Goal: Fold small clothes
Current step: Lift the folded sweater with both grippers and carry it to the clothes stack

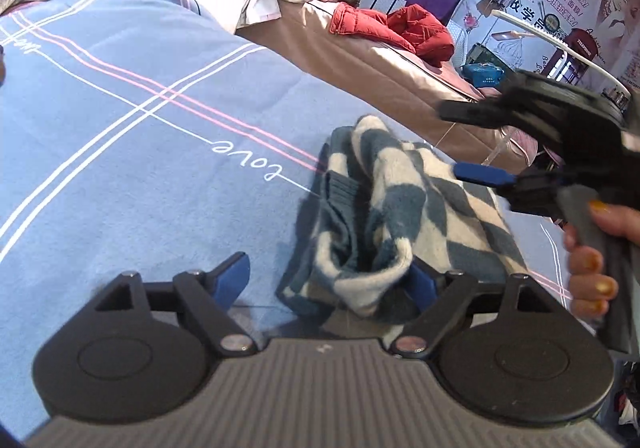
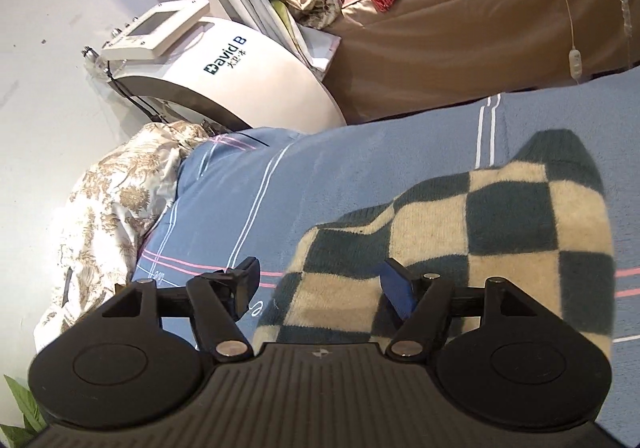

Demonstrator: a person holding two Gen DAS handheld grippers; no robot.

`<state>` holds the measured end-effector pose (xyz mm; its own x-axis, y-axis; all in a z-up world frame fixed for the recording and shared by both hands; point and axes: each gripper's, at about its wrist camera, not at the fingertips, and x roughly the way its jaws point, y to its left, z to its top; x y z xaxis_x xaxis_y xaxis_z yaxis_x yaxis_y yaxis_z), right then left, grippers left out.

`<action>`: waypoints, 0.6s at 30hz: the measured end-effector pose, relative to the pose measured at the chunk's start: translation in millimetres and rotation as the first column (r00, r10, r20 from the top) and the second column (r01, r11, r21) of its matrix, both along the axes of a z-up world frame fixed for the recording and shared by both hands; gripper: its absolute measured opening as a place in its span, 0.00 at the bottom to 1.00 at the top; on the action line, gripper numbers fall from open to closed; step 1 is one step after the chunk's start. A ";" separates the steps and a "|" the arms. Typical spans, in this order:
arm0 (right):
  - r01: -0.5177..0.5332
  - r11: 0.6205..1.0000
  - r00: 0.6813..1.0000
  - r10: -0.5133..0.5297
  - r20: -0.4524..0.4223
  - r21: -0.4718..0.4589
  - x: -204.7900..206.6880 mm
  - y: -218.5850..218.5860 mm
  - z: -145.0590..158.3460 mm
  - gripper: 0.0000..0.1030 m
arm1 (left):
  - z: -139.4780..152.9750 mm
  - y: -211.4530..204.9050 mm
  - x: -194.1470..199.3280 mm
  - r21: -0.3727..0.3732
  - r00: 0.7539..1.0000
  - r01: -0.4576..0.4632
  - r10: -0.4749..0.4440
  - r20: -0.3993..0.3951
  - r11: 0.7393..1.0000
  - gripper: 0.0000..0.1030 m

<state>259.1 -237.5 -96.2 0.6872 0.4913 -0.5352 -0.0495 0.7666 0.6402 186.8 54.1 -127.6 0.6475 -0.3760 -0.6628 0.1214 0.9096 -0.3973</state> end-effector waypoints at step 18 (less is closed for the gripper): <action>0.283 0.891 0.955 -0.228 -0.188 0.354 -137.0 -123.6 -90.8 1.00 | -73.6 -2.8 -12.6 -0.532 0.965 -0.152 0.009 -0.262 0.833 0.94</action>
